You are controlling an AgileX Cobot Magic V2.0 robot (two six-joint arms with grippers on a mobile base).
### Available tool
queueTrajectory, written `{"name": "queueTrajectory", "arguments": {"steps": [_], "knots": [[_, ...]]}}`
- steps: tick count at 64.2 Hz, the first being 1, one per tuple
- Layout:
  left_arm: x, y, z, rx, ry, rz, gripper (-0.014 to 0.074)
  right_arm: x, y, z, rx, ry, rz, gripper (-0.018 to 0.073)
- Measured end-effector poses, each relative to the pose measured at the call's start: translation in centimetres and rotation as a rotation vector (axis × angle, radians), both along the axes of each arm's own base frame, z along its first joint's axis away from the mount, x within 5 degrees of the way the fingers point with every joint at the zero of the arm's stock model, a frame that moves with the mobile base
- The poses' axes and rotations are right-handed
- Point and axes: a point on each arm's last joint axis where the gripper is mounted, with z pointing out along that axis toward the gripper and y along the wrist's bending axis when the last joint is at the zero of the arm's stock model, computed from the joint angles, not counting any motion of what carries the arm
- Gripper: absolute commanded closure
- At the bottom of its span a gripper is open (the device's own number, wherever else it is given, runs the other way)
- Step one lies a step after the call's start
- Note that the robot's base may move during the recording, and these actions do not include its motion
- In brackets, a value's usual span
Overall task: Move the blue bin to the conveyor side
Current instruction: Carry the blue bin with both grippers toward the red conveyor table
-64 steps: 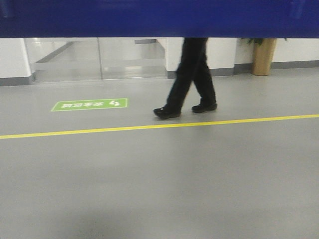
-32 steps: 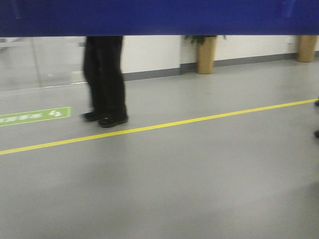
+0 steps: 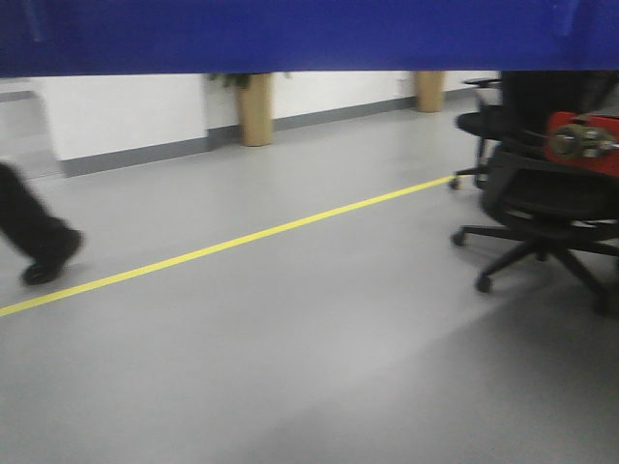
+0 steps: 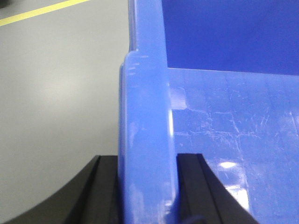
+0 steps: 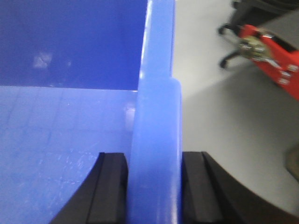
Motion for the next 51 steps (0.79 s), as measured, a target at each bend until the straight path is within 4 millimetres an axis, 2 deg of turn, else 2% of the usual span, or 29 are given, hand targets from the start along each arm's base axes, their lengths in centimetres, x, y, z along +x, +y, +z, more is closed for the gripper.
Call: {"name": "queueTrajectory", "arguments": {"steps": [51], "knots": [[-0.01,0.00,-0.01,0.000,0.002,0.000,0.0615,0.00,-0.02,0.00,-0.002,0.000,-0.001,0.0648]]}}
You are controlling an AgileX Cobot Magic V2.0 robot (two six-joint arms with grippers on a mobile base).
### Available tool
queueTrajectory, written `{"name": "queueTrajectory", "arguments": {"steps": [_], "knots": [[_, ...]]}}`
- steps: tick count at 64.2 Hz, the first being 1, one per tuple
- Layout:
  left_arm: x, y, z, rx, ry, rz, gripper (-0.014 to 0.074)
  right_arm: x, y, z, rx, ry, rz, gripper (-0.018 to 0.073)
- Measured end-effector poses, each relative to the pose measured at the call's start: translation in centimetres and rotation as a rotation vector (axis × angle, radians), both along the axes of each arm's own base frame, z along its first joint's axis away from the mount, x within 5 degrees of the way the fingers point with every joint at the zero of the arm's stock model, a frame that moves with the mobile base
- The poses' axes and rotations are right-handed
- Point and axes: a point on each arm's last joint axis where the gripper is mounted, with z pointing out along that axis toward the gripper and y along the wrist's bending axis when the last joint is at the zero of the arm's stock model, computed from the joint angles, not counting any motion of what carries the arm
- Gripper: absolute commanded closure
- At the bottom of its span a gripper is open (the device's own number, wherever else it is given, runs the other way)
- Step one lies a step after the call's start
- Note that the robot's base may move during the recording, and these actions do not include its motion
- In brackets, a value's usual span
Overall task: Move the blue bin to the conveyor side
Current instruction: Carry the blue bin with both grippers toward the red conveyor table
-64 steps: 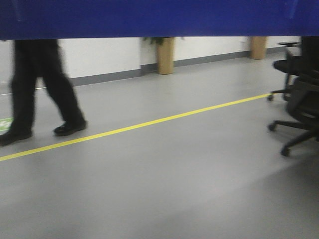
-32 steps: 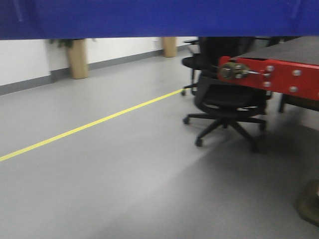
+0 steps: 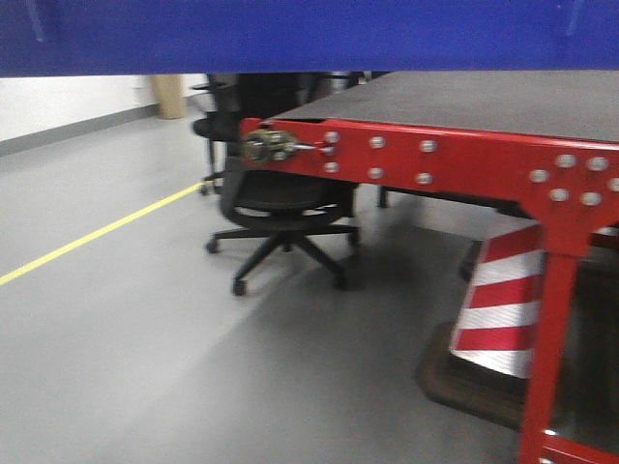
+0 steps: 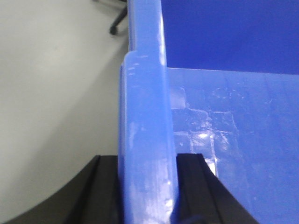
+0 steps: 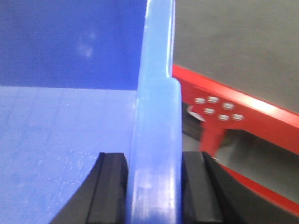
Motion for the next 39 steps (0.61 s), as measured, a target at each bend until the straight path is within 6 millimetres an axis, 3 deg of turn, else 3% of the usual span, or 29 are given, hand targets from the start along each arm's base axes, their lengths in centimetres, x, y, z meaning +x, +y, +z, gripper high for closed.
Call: {"name": "queueTrajectory", "arguments": {"steps": [39], "knots": [[0.00,0.00,0.00,0.000,0.000,0.000,0.0615,0.01,-0.04,0.00,0.000,0.000,-0.001,0.0648]]}}
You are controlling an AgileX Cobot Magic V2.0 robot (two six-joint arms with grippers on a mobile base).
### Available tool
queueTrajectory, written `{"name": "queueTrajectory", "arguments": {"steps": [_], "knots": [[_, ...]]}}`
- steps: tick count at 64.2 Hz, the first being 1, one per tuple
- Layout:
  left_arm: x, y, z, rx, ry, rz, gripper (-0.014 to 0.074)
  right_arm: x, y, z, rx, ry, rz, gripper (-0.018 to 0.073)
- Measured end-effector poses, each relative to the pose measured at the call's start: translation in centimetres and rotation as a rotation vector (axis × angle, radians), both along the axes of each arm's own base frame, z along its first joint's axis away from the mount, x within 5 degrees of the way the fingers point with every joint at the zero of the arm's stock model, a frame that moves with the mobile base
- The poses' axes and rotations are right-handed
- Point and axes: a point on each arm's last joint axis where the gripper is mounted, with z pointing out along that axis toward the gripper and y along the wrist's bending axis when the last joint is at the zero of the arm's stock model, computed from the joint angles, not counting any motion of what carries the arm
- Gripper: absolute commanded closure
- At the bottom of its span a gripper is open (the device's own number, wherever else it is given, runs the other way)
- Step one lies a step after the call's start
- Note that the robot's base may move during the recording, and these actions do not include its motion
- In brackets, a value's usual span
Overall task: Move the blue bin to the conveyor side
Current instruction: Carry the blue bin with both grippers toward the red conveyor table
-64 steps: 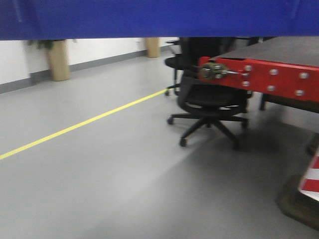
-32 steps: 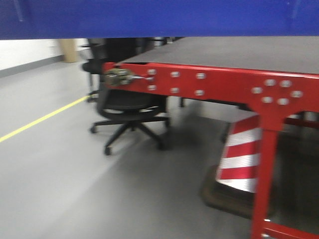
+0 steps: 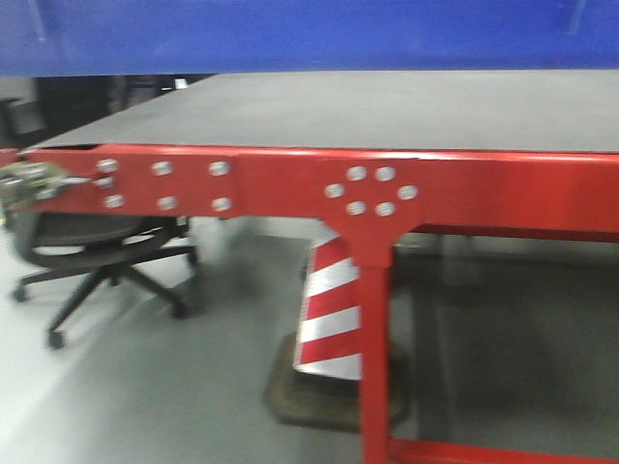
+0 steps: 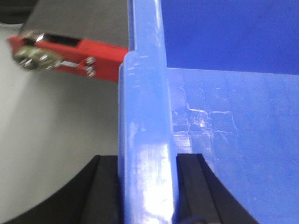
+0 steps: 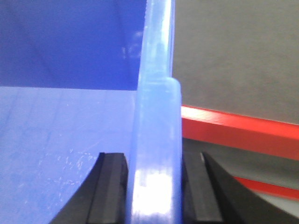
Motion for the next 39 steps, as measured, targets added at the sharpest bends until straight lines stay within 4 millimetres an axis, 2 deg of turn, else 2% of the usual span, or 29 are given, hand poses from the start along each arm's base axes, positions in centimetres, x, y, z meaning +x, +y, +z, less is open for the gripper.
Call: {"name": "queueTrajectory", "arguments": {"steps": [39], "knots": [[0.00,0.00,0.00,0.000,0.000,0.000,0.0615,0.00,0.00,0.00,0.000,0.000,0.000,0.0648]]}}
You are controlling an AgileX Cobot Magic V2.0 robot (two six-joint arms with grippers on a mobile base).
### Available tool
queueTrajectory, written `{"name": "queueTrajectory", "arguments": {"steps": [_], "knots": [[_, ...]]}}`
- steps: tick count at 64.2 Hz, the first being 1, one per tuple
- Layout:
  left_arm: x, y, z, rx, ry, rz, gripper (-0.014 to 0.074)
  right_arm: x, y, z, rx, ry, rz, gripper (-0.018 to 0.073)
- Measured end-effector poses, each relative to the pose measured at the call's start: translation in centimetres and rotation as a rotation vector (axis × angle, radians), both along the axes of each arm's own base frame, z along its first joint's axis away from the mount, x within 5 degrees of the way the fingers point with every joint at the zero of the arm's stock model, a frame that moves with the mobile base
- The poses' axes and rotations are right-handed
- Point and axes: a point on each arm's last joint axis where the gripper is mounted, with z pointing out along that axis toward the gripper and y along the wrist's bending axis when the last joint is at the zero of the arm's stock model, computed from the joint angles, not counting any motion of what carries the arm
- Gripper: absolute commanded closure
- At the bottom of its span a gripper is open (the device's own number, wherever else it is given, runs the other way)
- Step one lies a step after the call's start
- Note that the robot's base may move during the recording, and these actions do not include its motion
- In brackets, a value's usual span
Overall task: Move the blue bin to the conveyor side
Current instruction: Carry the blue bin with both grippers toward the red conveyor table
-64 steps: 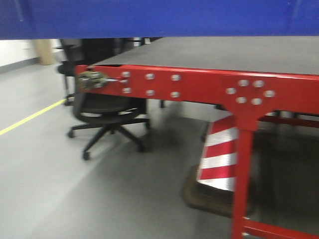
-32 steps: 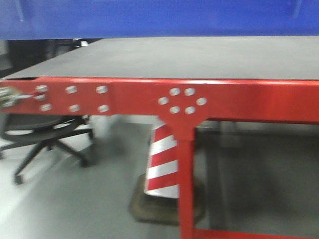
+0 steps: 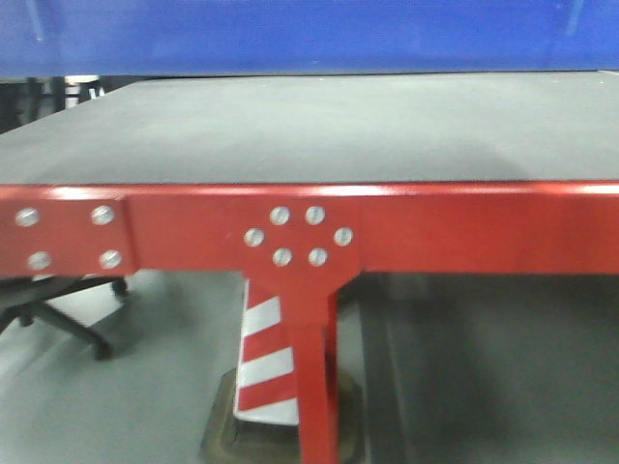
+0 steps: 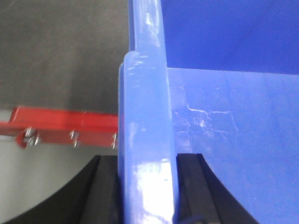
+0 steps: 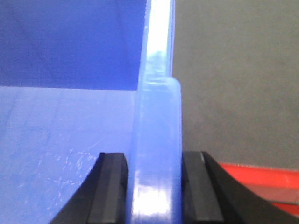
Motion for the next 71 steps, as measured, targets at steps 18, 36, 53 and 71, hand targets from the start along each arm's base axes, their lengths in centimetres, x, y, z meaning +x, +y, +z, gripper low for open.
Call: {"name": "queueTrajectory", "arguments": {"steps": [18,36,53,71], "knots": [[0.01,0.00,0.02,0.000,-0.002,0.000,0.0615,0.00,-0.01,0.00,-0.002,0.000,-0.001,0.0648],[0.27,-0.04,0.36,-0.004,-0.049,-0.003,0.0615,0.00,-0.01,0.00,-0.002,0.000,-0.001,0.0648],[0.36,-0.05,0.50,-0.004,-0.068,-0.003,0.0615,0.01,-0.03,0.01,0.002,-0.001,-0.003,0.0648],[0.28,-0.03,0.38,-0.002,-0.052,-0.002,0.0615,0.01,-0.03,0.01,0.002,-0.001,-0.003,0.0648]]}}
